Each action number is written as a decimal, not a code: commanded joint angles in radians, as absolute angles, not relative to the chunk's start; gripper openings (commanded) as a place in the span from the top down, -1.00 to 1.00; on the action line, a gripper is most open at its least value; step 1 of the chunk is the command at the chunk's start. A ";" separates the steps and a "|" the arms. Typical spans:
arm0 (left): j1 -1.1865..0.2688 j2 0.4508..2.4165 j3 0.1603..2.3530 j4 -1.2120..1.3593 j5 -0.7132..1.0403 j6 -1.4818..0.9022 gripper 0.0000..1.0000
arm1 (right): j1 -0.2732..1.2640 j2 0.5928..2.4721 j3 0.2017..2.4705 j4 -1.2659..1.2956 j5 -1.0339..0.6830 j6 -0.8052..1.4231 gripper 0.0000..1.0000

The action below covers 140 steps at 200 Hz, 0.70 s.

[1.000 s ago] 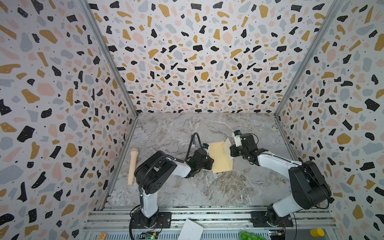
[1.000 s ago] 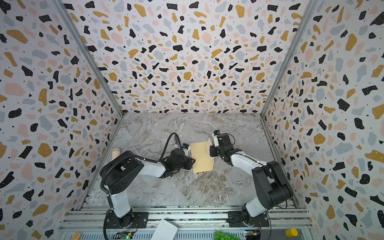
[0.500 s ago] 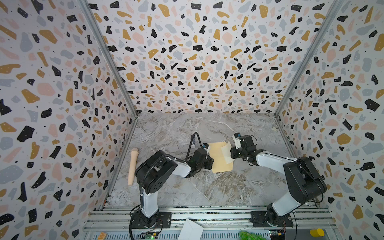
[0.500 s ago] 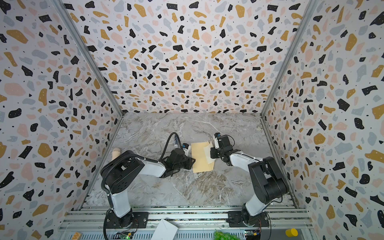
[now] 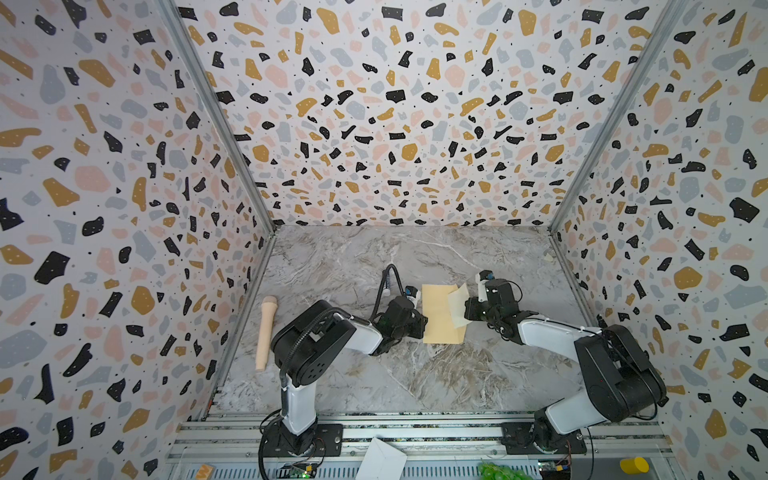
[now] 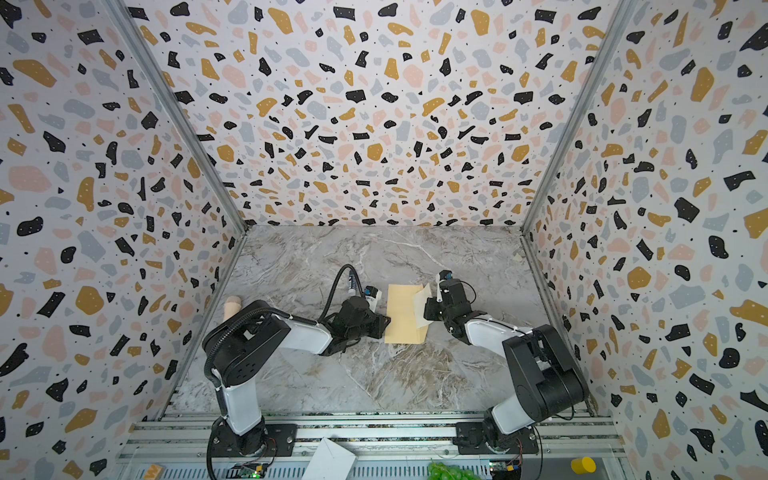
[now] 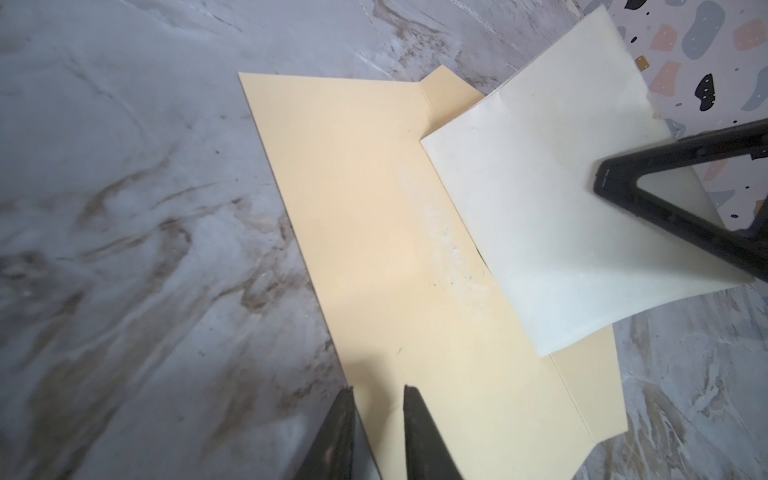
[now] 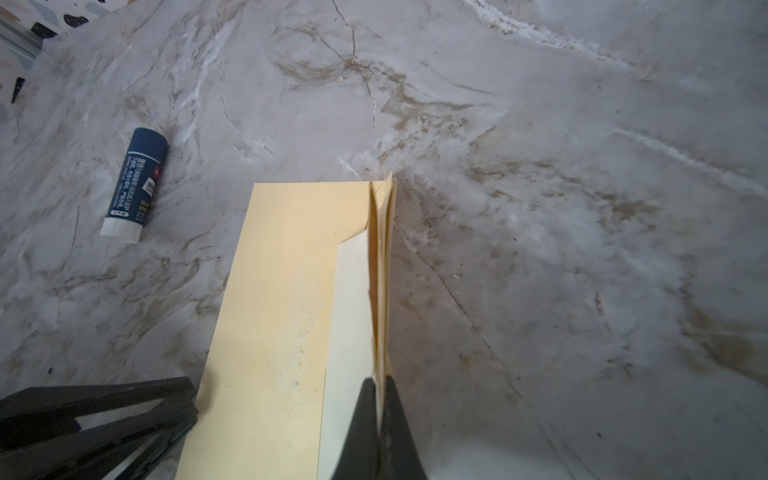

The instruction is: Place the letter into the envelope and seal it

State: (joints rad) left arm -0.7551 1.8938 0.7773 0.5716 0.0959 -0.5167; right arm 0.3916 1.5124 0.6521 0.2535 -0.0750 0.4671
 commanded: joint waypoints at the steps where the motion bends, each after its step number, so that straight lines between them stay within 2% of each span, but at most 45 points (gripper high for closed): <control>1: -0.758 1.939 0.744 0.491 0.099 -0.526 0.54 | 0.391 1.494 0.642 0.286 -0.046 0.517 1.00; 72: -0.758 1.936 0.734 0.508 0.106 -0.537 0.58 | 0.413 1.437 0.620 0.308 0.027 0.531 1.00; 140: -0.761 1.934 0.732 0.514 0.114 -0.544 0.61 | 0.449 1.456 0.645 0.274 0.097 0.561 1.00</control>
State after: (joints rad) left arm -0.7547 1.9003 0.7666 0.6018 0.1005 -0.5392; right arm 0.4290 1.4631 0.6216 0.3050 0.0303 0.5343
